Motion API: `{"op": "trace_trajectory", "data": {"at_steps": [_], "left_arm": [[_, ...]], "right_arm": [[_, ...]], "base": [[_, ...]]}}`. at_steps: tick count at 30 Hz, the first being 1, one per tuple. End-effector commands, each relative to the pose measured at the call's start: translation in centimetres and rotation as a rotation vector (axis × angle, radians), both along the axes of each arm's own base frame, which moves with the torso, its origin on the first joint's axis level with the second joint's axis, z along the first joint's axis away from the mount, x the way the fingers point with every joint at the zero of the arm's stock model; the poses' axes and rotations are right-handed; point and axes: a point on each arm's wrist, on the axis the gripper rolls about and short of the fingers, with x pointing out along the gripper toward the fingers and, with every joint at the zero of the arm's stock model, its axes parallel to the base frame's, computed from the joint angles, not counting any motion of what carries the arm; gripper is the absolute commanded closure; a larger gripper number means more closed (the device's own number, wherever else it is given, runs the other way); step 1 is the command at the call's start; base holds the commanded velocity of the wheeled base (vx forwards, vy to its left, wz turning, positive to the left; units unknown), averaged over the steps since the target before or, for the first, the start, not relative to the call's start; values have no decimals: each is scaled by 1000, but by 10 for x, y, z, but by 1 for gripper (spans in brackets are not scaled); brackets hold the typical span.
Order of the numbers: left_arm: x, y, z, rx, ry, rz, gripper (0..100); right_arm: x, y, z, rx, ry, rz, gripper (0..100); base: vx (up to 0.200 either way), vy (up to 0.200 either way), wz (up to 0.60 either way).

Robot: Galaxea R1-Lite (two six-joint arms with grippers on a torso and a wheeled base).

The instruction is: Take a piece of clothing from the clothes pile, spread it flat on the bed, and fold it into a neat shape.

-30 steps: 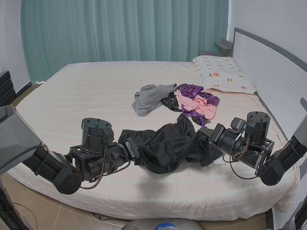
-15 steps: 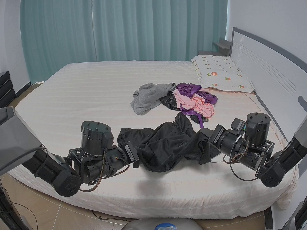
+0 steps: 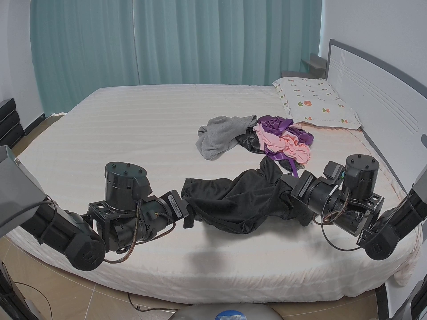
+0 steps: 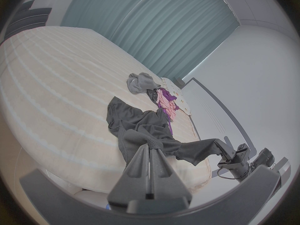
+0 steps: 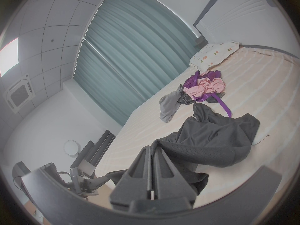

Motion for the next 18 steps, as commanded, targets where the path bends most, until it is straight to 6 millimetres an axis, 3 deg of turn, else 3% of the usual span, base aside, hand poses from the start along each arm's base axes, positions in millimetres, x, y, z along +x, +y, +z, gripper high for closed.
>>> {"op": "trace_trajectory", "data": {"at_steps": [1,18], "left_arm": [[-2,1,6,-9,-16,-1,100],[-5,4,16,-24,-43,2,100]], "right_arm": [[-1,-2,5,-29,-34,-31,100],[3,-10,15,-17,-120,-65,100]], "base": [[0,200,0],[0,200,0]]}}
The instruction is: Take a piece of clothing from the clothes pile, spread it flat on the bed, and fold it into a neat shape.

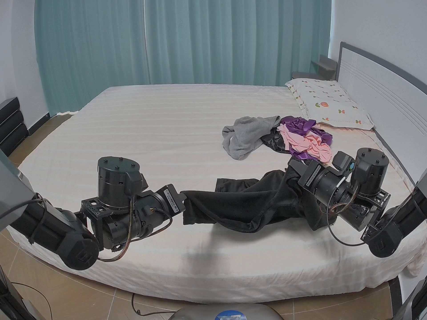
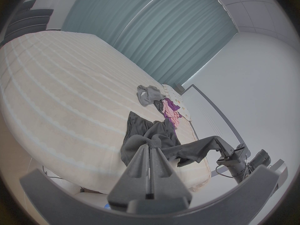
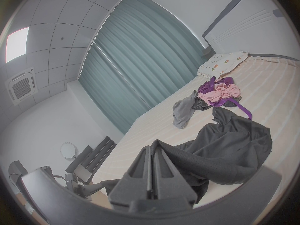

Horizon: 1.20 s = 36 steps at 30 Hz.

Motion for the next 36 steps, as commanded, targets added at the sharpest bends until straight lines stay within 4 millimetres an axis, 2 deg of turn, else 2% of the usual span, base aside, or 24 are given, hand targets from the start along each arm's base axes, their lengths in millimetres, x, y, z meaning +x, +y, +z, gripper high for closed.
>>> {"op": "trace_trajectory", "data": {"at_steps": [1,36], "left_arm": [[-1,1,4,-7,-10,1,100],[-3,4,6,-16,-14,4,100]], "right_arm": [[0,-1,1,2,-2,-3,100],[-1,9,-7,5,24,34,100]], "base": [[0,200,0],[0,200,0]]}}
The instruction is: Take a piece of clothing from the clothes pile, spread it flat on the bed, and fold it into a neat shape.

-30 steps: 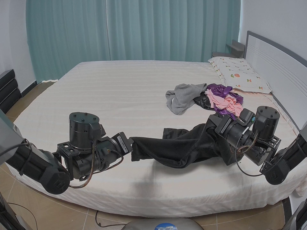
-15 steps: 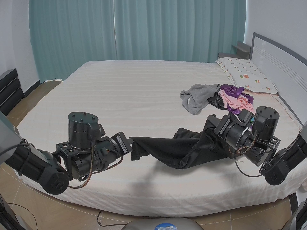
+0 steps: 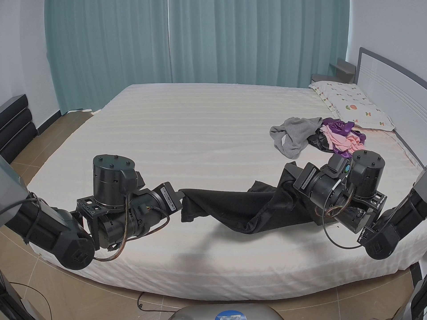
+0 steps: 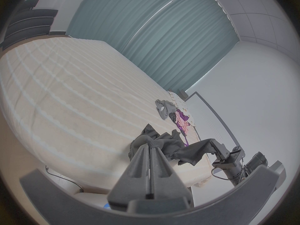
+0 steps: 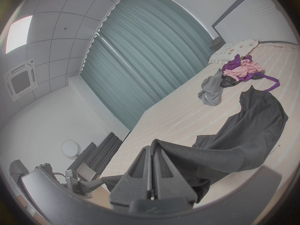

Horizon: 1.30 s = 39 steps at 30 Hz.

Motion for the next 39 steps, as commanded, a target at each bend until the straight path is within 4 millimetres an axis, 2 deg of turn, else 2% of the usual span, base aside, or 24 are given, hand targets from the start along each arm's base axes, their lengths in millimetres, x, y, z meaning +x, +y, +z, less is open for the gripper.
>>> {"op": "trace_trajectory", "data": {"at_steps": [1,11,17,22,30,31,33,39], "left_arm": [[0,0,1,-2,-2,0,100],[-3,2,-1,-15,15,5,100],[-12,8,-1,-4,19,11,100],[-17,13,5,-10,8,15,100],[-33,23,15,-22,-17,17,100],[-37,24,15,-19,-17,14,100],[-39,26,17,-22,-24,15,100],[-52,35,38,-39,-103,59,100]], "right_arm": [[-1,2,-3,-5,9,8,100],[-3,6,-4,3,18,14,100],[-9,-1,7,32,-3,-1,100],[-13,-10,7,28,4,-20,100],[-38,-27,14,22,0,-59,100],[-47,-32,21,28,-22,-81,100],[-52,-35,27,37,-42,-86,100],[-79,-50,64,84,-183,-86,100]], "base": [[0,200,0],[0,200,0],[0,200,0],[0,0,0],[-25,0,0],[-200,0,0],[-200,0,0],[-167,0,0]]}}
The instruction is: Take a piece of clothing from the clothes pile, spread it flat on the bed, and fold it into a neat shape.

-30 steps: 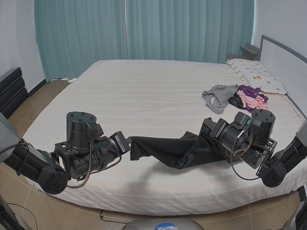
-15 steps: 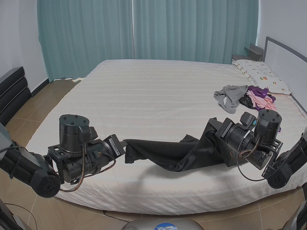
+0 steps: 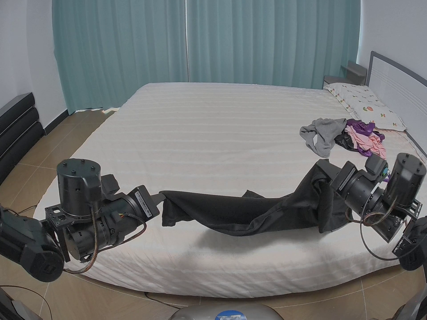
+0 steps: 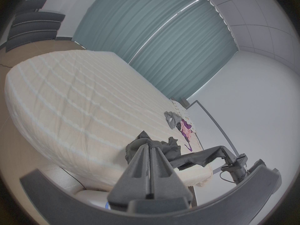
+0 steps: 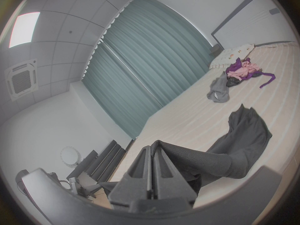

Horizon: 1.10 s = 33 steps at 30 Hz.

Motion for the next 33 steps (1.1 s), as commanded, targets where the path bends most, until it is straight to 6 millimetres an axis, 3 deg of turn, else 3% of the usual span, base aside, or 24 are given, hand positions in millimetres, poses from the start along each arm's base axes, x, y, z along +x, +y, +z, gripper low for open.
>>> {"op": "trace_trajectory", "data": {"at_steps": [1,7,9,10,12,16,20,23,26,33], "left_arm": [[-15,10,23,-21,-84,36,100],[-34,24,56,-2,-199,63,100],[-36,24,59,-3,-208,61,100],[-43,29,75,1,-251,59,100],[-47,32,88,4,-274,59,100],[-43,39,116,9,-303,99,100],[-33,43,132,6,-311,135,100],[-3,39,137,23,-291,170,100],[26,33,137,34,-276,192,100],[88,19,111,74,-183,216,100]], "right_arm": [[-29,-16,39,46,-155,-6,100],[-54,-30,78,22,-334,-25,100],[-55,-31,81,20,-347,-27,100],[-61,-38,101,15,-415,-53,100],[-64,-43,115,17,-452,-75,100],[-68,-51,149,33,-506,-102,100],[-62,-53,167,31,-513,-117,100],[-36,-52,178,9,-485,-146,100],[-3,-48,175,-15,-448,-174,100],[67,-34,138,-73,-319,-192,100]], "base": [[0,0,0],[0,0,0],[0,0,0],[0,0,0],[0,0,0],[0,0,0],[0,0,0],[0,0,0],[0,0,0],[200,0,0]]}}
